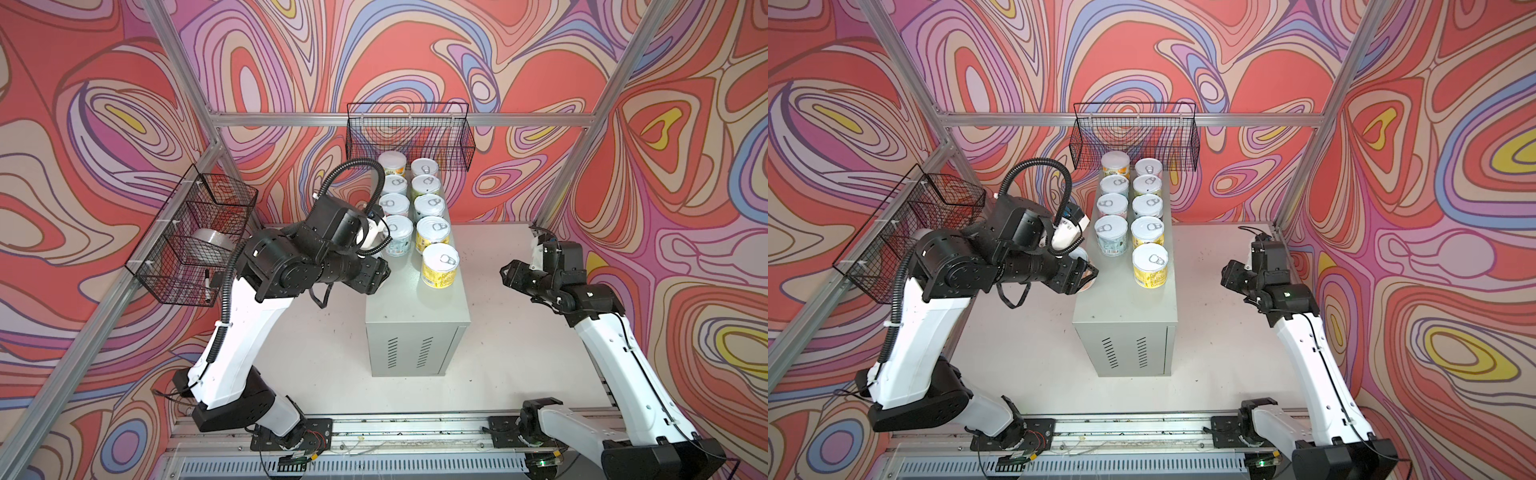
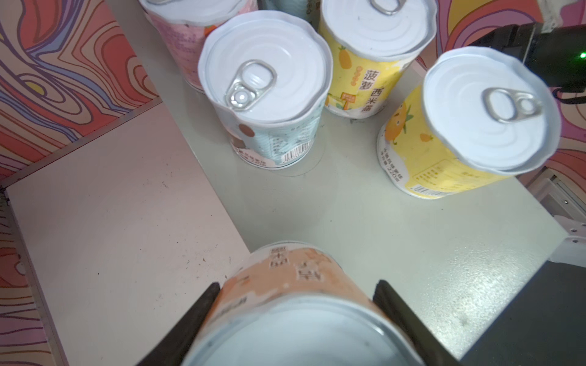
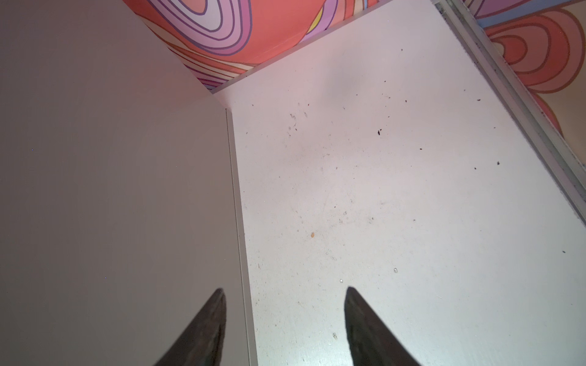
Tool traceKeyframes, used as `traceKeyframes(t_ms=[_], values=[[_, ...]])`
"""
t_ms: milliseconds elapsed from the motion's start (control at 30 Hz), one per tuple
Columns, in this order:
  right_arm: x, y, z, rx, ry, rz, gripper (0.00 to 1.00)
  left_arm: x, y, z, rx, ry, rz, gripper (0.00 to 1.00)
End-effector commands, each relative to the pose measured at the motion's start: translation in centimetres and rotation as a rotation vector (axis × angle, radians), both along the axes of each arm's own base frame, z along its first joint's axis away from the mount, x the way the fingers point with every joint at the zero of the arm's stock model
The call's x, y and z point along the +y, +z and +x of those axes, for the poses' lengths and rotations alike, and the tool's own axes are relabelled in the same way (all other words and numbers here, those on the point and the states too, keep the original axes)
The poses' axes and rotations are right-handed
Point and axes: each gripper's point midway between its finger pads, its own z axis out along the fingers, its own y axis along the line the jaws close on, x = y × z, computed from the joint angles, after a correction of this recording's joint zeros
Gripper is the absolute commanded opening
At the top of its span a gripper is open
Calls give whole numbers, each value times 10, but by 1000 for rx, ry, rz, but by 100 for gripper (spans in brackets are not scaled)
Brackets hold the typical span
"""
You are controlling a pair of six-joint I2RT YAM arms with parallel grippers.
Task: Place and organize the canned foods onto the counter
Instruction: 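Lift the orange can with the left gripper up over the cabinet top, then lower the orange can beside the yellow can at the near end of the row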
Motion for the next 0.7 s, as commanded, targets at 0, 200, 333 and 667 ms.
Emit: traceKeyframes(t_ms=[0, 200, 333, 667], values=[[3, 10, 0, -34, 2, 29, 60, -14, 13, 2, -55, -30, -40, 0], [5, 1, -1, -31, 8, 46, 60, -43, 7, 7, -47, -72, -50, 0], [5, 4, 1, -42, 10, 38, 60, -50, 0, 15, -34, -67, -28, 0], [6, 6, 2, -62, 12, 47, 60, -52, -11, 24, -29, -37, 15, 99]])
